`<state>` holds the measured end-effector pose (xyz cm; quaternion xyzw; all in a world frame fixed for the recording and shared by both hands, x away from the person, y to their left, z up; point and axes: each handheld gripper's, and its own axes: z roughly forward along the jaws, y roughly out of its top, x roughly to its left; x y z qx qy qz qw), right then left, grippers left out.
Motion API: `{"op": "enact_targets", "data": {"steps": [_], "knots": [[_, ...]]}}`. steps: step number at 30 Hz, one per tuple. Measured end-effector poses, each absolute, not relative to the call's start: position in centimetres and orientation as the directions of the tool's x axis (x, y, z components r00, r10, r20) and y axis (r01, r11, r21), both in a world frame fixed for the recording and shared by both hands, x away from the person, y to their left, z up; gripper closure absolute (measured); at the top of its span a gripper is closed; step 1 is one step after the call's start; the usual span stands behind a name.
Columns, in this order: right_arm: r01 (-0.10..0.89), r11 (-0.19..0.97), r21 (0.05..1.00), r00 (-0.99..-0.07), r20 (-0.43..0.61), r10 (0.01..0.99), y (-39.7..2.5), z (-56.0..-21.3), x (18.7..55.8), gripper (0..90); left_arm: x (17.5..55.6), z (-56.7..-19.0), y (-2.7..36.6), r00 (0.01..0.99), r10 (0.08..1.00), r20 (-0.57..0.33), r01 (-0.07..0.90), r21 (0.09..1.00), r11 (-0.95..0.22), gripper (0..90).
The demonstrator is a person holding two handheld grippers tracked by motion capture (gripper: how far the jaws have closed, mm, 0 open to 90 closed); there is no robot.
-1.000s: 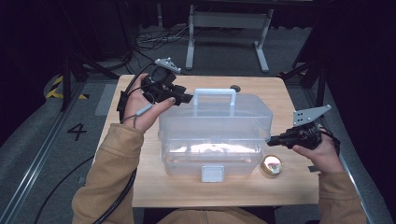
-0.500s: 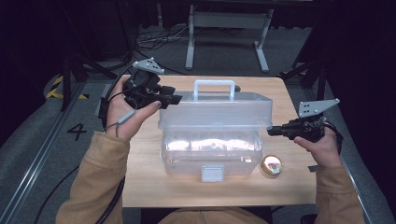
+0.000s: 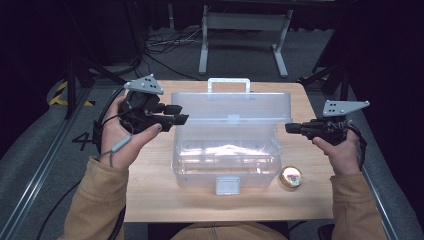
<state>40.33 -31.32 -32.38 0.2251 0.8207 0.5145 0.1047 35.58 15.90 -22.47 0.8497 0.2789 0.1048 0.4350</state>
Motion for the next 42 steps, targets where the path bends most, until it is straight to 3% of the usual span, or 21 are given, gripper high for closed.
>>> {"op": "enact_targets", "data": {"steps": [19,28,42], "knots": [[0.247,0.202,0.948,-0.793,0.078,0.605,-30.7,-32.7,40.3,90.0,35.4,-26.9,16.5,0.811,0.571,-0.129,0.423,0.803,-0.419,72.2],[0.234,0.193,0.953,-0.779,0.065,0.624,-30.6,-32.9,40.0,90.0,36.3,-28.9,16.6,0.779,0.611,-0.141,0.437,0.821,-0.367,84.0],[0.2,0.2,0.959,-0.759,0.023,0.65,-30.3,-33.2,39.6,90.0,37.9,-31.5,16.3,0.715,0.693,-0.093,0.412,0.857,-0.31,88.2]]}}
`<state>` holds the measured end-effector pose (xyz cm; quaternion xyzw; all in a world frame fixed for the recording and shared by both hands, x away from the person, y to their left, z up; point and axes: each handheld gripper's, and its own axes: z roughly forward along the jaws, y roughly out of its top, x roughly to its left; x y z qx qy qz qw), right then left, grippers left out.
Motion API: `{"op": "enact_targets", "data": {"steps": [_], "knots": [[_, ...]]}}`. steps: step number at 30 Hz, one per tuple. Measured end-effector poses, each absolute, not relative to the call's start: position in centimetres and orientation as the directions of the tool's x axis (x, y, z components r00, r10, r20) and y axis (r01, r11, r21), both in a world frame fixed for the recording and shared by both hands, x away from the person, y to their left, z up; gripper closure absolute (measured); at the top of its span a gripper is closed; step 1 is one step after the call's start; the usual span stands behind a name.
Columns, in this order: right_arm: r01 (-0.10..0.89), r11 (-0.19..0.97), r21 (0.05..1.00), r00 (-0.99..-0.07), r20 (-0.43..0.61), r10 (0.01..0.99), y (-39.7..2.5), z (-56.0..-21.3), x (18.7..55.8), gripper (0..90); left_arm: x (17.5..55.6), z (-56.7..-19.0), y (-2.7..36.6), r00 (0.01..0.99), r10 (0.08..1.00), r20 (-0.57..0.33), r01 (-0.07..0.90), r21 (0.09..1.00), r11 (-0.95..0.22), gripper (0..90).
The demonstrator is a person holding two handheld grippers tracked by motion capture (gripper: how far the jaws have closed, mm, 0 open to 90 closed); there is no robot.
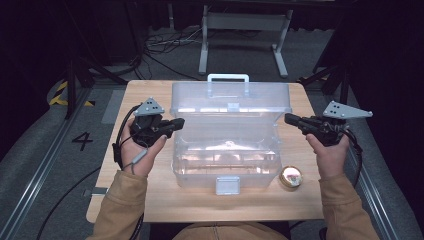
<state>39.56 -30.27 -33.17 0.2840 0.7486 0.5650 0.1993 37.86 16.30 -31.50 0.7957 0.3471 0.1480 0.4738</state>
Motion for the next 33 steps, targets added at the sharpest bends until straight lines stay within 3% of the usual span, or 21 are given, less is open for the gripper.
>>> {"op": "enact_targets", "data": {"steps": [13,33], "knots": [[0.205,0.206,0.957,-0.759,0.023,0.651,-30.2,-33.5,39.2,90.0,39.0,-32.5,16.6,0.68,0.728,-0.093,0.397,0.881,-0.259,88.0],[0.213,0.23,0.95,-0.749,0.008,0.662,-30.7,-33.5,37.8,90.0,39.8,-32.0,17.1,0.704,0.702,-0.106,0.391,0.883,-0.258,88.8]]}}
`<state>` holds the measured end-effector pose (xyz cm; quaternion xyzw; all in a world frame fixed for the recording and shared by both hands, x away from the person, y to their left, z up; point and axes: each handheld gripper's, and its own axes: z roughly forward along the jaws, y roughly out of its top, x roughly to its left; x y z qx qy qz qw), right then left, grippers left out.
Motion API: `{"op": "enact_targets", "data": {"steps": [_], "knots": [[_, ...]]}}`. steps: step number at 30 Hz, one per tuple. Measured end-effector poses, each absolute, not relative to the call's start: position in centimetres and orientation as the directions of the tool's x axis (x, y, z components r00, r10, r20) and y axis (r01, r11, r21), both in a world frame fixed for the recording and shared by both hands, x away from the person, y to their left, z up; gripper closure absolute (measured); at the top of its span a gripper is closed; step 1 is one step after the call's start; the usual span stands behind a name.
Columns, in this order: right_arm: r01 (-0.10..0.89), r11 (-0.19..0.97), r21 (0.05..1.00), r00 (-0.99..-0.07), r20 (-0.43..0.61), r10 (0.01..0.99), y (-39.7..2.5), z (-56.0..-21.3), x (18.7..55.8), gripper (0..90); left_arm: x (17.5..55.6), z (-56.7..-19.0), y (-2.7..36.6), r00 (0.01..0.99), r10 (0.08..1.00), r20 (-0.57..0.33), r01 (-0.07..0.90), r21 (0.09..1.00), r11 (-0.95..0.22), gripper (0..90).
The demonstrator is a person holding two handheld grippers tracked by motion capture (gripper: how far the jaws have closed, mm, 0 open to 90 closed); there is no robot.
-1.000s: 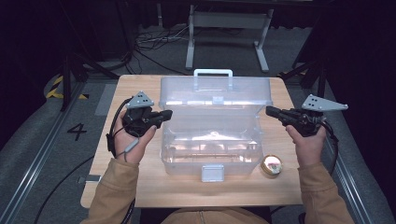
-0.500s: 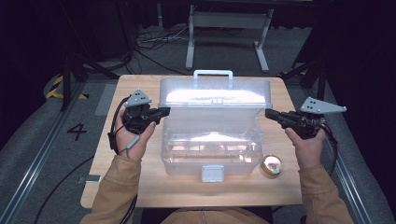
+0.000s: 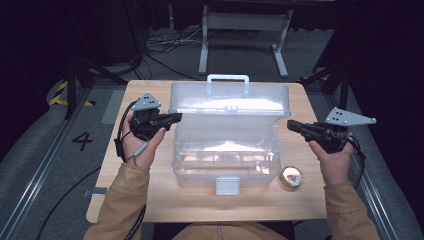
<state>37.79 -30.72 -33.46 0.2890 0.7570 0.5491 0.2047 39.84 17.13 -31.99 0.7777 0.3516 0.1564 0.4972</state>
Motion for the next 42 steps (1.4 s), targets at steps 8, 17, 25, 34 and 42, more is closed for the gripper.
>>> {"op": "enact_targets", "data": {"steps": [8,17,25,34,42], "knots": [[0.231,0.242,0.942,-0.714,-0.005,0.7,-31.1,-33.8,37.0,83.4,40.5,-31.7,17.3,0.718,0.686,-0.114,0.385,0.887,-0.256,86.6],[0.254,0.209,0.944,-0.701,0.031,0.712,-30.9,-34.0,36.6,64.4,41.0,-31.5,17.4,0.726,0.677,-0.12,0.381,0.89,-0.251,86.0],[0.2,0.185,0.962,-0.617,-0.023,0.787,-30.1,-33.6,36.5,57.6,41.1,-31.4,17.4,0.728,0.675,-0.119,0.382,0.888,-0.255,84.7],[0.19,0.279,0.941,-0.568,-0.126,0.813,-27.9,-31.8,37.1,57.9,41.2,-31.4,17.3,0.736,0.666,-0.118,0.378,0.888,-0.261,82.6],[0.178,0.291,0.94,-0.473,-0.178,0.863,-26.2,-31.0,38.6,55.4,41.3,-31.4,17.3,0.741,0.66,-0.124,0.381,0.887,-0.261,82.3]]}}
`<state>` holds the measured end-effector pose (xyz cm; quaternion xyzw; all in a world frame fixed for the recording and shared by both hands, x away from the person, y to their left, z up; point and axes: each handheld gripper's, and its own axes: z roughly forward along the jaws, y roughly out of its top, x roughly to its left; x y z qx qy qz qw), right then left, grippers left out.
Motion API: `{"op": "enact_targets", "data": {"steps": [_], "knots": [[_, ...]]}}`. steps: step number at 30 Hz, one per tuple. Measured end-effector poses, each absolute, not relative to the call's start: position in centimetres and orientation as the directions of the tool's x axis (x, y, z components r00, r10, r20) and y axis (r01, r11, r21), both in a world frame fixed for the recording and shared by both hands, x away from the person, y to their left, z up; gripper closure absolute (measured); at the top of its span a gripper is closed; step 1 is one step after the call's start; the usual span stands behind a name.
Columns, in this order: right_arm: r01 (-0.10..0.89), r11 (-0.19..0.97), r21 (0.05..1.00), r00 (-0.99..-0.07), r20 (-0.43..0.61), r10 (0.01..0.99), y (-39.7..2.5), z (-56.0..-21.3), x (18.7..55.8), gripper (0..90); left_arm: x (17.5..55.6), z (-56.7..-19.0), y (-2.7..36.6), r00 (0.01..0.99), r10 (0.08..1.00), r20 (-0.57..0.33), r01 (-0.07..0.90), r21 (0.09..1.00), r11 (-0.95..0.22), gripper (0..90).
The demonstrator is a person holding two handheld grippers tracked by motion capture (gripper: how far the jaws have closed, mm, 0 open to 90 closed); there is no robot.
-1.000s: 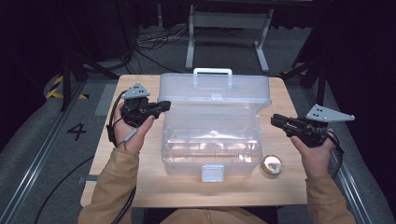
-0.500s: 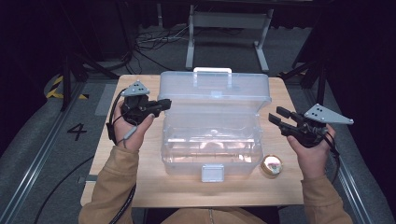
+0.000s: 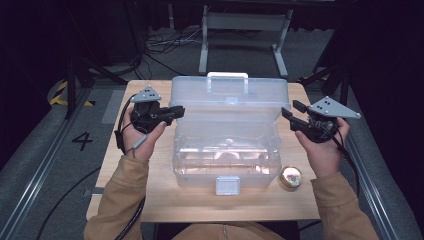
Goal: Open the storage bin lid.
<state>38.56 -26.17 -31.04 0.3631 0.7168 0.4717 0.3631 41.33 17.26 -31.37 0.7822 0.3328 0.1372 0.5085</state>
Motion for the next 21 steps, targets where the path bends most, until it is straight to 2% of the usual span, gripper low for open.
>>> {"op": "enact_targets", "data": {"steps": [5,7,15,21], "knots": [[0.178,0.278,0.944,-0.467,-0.168,0.868,-25.3,-31.1,39.3,58.8,41.3,-31.4,17.3,0.742,0.659,-0.125,0.382,0.886,-0.263,81.5],[0.181,0.256,0.95,-0.429,-0.158,0.89,-24.9,-31.4,40.0,62.4,41.3,-31.4,17.3,0.742,0.658,-0.125,0.383,0.886,-0.263,81.5],[0.175,0.207,0.962,-0.388,-0.126,0.913,-24.4,-31.9,41.1,60.9,41.1,-31.4,17.2,0.744,0.658,-0.115,0.38,0.883,-0.275,80.4],[0.171,0.17,0.97,-0.362,-0.099,0.927,-24.4,-32.2,41.8,63.8,40.9,-31.3,17.4,0.74,0.663,-0.116,0.383,0.883,-0.272,79.9]]}}
